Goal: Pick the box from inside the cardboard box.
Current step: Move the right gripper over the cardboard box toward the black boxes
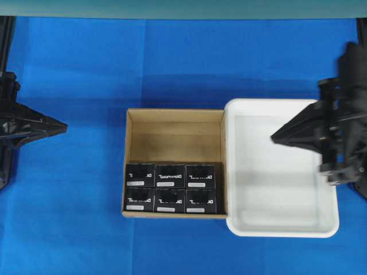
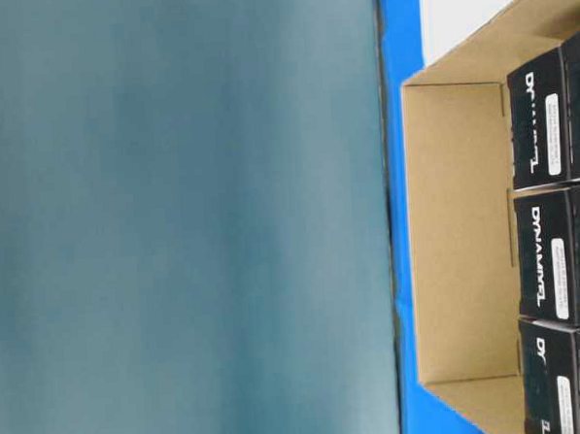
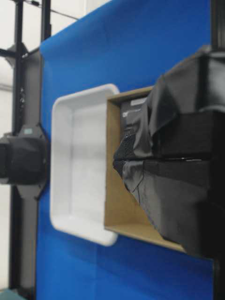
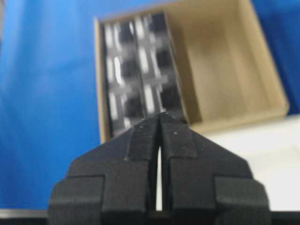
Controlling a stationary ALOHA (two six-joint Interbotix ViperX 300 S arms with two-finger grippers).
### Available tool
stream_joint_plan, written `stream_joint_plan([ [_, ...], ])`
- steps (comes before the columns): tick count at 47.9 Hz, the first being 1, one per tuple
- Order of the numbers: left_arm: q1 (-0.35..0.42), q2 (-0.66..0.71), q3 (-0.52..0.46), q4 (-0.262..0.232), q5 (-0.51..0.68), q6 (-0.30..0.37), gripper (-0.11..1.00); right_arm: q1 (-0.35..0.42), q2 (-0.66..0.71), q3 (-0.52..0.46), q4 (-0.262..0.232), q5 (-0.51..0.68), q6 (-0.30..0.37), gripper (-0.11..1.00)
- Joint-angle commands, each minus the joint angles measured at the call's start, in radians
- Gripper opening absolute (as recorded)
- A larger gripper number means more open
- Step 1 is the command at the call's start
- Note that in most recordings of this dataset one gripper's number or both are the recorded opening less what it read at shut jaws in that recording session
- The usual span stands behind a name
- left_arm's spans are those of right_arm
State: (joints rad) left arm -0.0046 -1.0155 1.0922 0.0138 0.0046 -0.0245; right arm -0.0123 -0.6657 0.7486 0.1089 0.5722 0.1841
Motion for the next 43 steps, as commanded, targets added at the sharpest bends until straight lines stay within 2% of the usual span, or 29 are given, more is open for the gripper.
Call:
stream_joint_plan([
  [1, -0.002, 0.003, -0.029, 0.003, 0.000, 0.002, -0.06, 0.000, 0.067, -0.074, 0.003, 0.067, 0.002, 0.02],
  [18, 0.000, 0.003, -0.038, 0.003, 0.040, 0.003, -0.06, 0.014, 0.376, -0.327, 0.000, 0.330, -0.012, 0.02],
  [28, 0.003, 0.002, -0.054, 0.002, 0.075, 0.003, -0.07, 0.006, 0.517, -0.442, 0.000, 0.445, -0.035, 0.02],
  [43, 0.000, 0.002, -0.057, 0.003, 0.077, 0.003, -0.07, 0.006, 0.696, -0.598, 0.006, 0.531, -0.115, 0.03],
])
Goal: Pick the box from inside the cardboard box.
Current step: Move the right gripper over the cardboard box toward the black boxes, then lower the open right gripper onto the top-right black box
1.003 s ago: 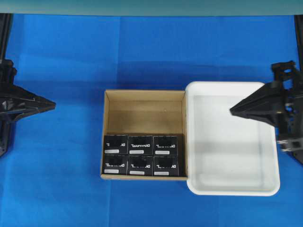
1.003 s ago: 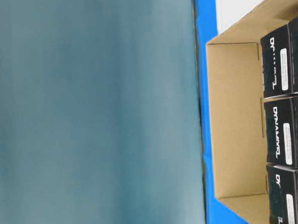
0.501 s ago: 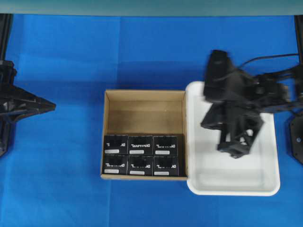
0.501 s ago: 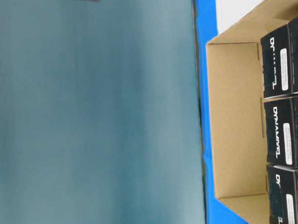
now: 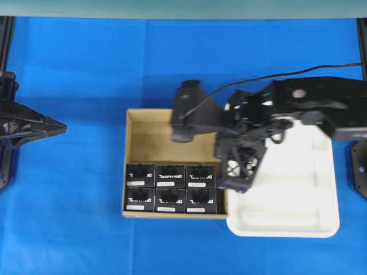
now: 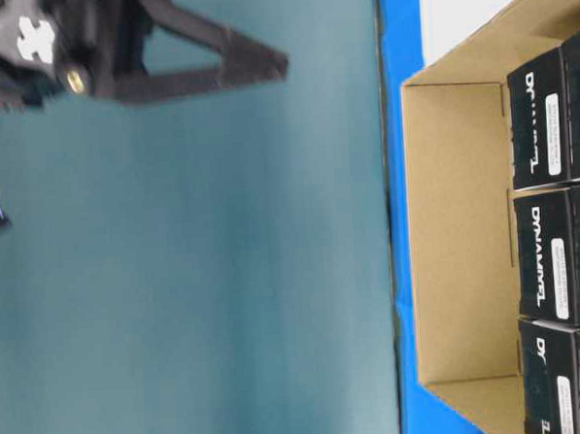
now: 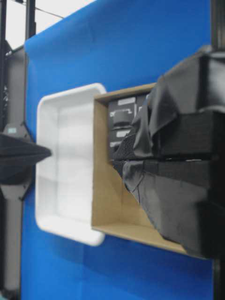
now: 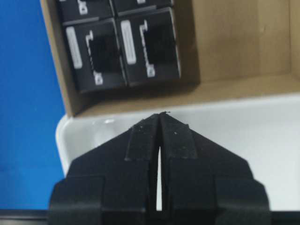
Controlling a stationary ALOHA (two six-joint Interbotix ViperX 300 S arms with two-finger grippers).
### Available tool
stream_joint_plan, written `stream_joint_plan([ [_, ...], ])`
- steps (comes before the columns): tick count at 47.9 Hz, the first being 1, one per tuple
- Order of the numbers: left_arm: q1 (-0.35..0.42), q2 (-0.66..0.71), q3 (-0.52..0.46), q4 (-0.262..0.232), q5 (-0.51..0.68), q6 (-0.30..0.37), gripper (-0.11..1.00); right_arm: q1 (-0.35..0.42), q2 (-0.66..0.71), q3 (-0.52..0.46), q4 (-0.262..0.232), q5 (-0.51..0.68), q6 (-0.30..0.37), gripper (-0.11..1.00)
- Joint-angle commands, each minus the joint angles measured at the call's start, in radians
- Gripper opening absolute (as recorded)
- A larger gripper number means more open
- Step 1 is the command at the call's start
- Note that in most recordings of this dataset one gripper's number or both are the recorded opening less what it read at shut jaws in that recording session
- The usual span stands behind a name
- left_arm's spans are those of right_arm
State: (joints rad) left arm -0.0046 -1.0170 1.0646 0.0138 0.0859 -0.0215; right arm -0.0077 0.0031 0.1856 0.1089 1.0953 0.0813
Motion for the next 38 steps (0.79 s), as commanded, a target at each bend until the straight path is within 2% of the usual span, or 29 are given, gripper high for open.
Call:
stream_joint_plan([
  [1, 0.000, 0.005, -0.029, 0.003, -0.005, 0.000, -0.07, 0.000, 0.037, -0.041, 0.008, 0.011, -0.020, 0.03],
  [13, -0.002, 0.003, -0.029, 0.003, -0.005, -0.002, -0.07, -0.003, 0.121, -0.123, 0.011, 0.078, -0.080, 0.04],
  [27, -0.002, 0.003, -0.029, 0.002, -0.005, -0.003, -0.07, -0.012, 0.133, -0.138, 0.020, 0.092, -0.089, 0.11],
  [33, -0.002, 0.003, -0.029, 0.003, -0.005, -0.011, -0.07, -0.012, 0.133, -0.135, 0.034, 0.092, -0.112, 0.32],
  [38, -0.002, 0.003, -0.031, 0.002, -0.005, -0.014, -0.07, -0.014, 0.137, -0.129, 0.035, 0.089, -0.135, 0.63],
])
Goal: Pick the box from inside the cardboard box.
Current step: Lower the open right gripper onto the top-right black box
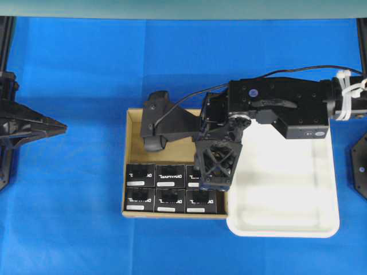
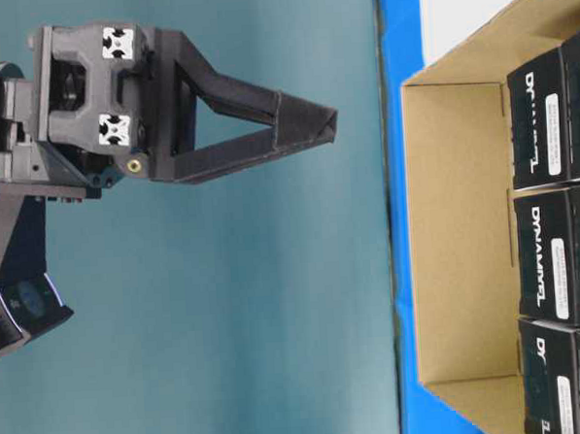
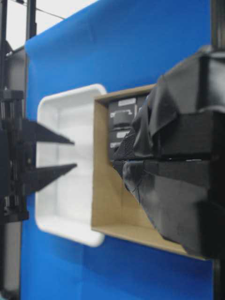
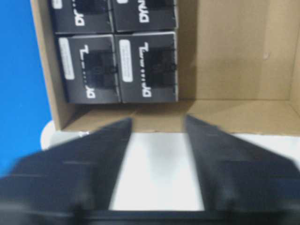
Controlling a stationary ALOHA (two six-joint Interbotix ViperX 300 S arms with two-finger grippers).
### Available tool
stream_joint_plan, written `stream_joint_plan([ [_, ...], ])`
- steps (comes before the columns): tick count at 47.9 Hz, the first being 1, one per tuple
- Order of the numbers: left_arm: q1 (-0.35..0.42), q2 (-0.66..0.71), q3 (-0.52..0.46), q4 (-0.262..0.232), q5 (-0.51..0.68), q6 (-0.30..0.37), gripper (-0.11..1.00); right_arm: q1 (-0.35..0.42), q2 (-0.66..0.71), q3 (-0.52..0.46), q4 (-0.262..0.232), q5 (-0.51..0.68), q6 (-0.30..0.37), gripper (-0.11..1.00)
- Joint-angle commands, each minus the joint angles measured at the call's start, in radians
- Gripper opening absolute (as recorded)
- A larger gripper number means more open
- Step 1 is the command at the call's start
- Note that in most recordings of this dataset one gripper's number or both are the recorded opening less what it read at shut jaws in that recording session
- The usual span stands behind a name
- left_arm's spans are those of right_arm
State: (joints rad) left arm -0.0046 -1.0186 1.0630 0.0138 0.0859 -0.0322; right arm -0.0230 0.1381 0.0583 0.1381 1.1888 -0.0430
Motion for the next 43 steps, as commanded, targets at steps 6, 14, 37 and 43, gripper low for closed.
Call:
stream_joint_plan([
  [6, -0.003, 0.005, -0.029, 0.003, -0.005, -0.003, -0.07, 0.002, 0.003, 0.015, 0.006, -0.040, -0.041, 0.94],
  [14, -0.006, 0.005, -0.029, 0.003, -0.005, -0.003, -0.07, -0.023, 0.011, 0.057, 0.083, -0.110, -0.048, 0.98],
  [37, -0.006, 0.009, -0.028, 0.002, -0.005, -0.005, -0.07, -0.084, 0.075, 0.135, 0.259, -0.199, -0.233, 0.98],
  [43, -0.006, 0.009, -0.028, 0.003, -0.005, -0.005, -0.07, -0.083, 0.089, 0.141, 0.261, -0.204, -0.242, 0.98],
])
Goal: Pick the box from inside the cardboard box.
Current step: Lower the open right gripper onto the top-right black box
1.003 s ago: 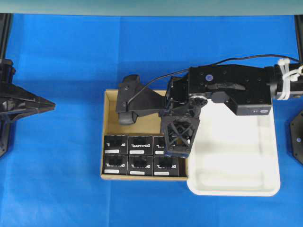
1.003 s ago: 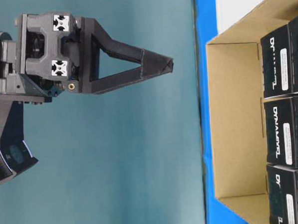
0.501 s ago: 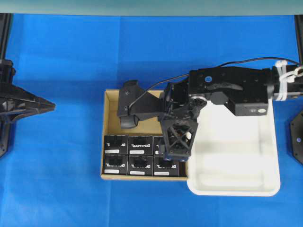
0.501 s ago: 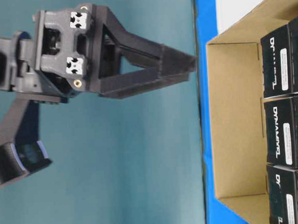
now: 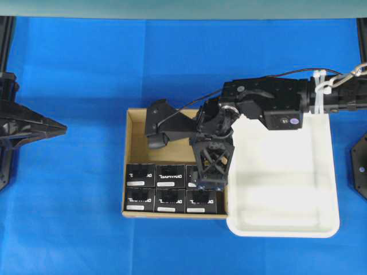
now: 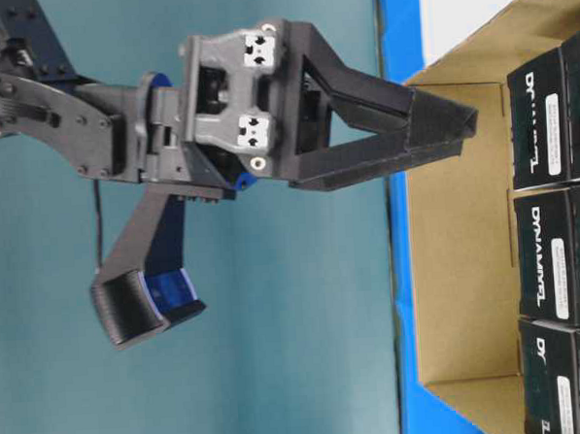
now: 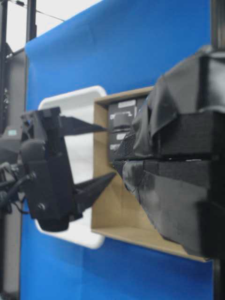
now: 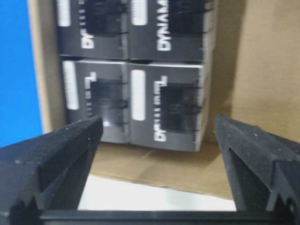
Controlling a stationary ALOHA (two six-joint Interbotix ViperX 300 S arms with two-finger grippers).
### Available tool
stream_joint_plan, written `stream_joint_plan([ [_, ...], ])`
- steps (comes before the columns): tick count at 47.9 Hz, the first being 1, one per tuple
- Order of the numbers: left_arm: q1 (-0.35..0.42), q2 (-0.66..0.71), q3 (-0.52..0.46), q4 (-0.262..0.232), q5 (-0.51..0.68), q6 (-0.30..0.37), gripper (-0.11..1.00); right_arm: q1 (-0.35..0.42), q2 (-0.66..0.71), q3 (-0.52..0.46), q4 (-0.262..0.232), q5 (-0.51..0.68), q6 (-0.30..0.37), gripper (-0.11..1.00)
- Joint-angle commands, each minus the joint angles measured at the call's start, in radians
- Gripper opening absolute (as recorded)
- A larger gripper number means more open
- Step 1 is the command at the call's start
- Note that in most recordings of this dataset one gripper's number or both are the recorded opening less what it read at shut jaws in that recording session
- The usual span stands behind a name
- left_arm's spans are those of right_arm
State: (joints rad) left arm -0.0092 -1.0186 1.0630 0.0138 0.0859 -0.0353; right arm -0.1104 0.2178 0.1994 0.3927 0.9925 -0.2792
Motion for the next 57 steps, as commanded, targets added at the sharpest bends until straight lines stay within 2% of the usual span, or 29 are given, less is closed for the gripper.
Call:
stream_joint_plan([
  [1, -0.002, 0.009, -0.028, 0.003, -0.005, -0.002, -0.07, 0.003, 0.012, 0.002, 0.006, -0.009, -0.006, 0.98],
  [10, -0.002, 0.009, -0.029, 0.002, -0.005, -0.002, -0.07, 0.005, 0.034, 0.018, 0.006, -0.057, -0.014, 0.98],
  [43, -0.002, 0.011, -0.026, 0.003, -0.005, 0.000, -0.07, 0.017, 0.071, 0.026, -0.002, -0.098, -0.018, 0.98],
  [57, -0.002, 0.011, -0.026, 0.003, -0.005, 0.000, -0.07, 0.008, 0.071, 0.041, -0.025, -0.103, -0.015, 0.98],
])
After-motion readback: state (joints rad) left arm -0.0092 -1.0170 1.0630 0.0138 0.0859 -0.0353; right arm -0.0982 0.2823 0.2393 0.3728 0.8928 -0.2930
